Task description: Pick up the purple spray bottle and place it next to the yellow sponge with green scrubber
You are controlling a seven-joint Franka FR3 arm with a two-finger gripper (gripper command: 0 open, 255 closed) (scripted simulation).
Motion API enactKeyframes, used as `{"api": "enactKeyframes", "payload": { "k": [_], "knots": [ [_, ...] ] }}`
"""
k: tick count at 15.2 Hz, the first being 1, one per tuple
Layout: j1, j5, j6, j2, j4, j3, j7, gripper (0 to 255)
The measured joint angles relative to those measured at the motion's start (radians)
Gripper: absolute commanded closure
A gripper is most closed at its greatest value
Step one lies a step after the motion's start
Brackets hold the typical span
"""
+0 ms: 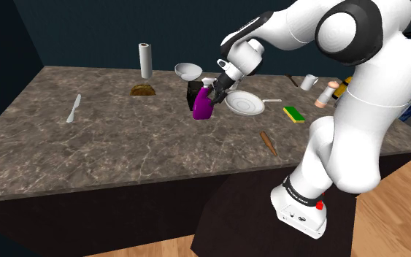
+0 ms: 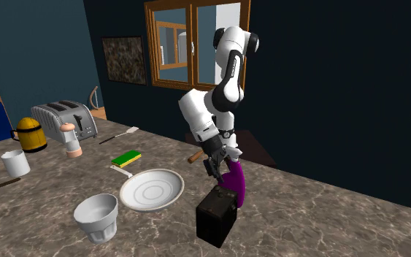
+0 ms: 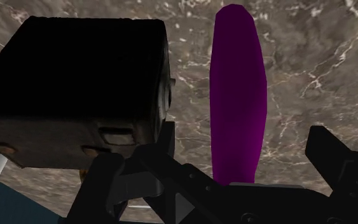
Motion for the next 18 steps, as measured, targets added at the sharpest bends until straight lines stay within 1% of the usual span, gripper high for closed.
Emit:
{"api": "enactKeyframes", "payload": {
  "k": [2,7,8,18],
  "knots": [
    [-0.005,0.024,0.000,0.020,0.004,0.011,-0.013,0],
    [-0.005,0.030,0.002,0.022,0.004,0.014,-0.015,0],
    [-0.005,0.030,0.002,0.022,0.004,0.014,-0.015,255],
    [-0.005,0.030,0.002,0.022,0.004,0.014,-0.015,255]
  ]
}}
